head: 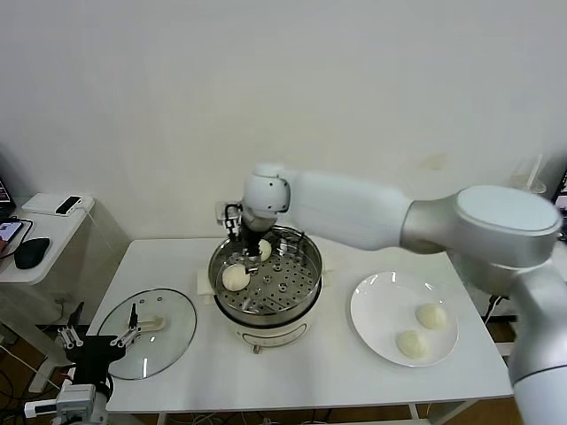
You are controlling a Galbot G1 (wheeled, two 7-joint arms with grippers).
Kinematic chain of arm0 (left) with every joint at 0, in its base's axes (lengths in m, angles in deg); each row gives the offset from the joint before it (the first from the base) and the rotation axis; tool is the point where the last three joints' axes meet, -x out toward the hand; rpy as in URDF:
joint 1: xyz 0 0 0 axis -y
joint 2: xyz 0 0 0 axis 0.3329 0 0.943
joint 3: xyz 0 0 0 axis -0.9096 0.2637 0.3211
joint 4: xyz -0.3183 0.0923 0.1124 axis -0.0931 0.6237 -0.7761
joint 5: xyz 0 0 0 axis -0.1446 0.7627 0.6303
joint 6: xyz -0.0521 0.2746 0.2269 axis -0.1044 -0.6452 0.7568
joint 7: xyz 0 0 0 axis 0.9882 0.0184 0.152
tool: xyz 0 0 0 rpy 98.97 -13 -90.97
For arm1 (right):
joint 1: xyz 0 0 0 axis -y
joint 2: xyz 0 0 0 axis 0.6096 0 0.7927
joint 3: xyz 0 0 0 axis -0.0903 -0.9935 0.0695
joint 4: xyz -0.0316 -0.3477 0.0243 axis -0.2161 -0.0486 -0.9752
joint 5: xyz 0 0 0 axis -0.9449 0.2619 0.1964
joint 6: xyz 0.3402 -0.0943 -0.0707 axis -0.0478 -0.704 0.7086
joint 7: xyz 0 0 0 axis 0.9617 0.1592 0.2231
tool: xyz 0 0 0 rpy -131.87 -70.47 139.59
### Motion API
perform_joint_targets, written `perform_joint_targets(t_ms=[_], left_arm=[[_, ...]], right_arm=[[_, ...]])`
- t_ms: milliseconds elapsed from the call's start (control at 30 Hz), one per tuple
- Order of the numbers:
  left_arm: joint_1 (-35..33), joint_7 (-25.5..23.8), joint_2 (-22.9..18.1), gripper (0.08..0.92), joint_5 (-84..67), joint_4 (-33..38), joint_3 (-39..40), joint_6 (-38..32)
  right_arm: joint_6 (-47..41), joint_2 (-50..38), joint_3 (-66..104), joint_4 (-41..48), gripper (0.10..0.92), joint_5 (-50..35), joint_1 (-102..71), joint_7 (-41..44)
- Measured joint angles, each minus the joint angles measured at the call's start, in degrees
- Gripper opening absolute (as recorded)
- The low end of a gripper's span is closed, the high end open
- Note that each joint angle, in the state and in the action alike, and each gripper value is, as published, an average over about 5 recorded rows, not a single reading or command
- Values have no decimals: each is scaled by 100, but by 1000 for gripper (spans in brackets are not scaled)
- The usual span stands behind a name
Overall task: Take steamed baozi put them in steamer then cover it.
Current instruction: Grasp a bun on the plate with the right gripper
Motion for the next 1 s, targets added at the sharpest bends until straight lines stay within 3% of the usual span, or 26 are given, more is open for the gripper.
perform_joint_targets(t_ms=[600, 1000], left_arm=[[-138, -10, 23, 823, 97, 122, 128, 27], [-189, -12, 25, 823, 178, 103, 139, 22]], right_arm=[[997, -3275, -144, -1802, 823, 1370, 80, 951], [1389, -4505, 488, -2255, 823, 2283, -1256, 1037]])
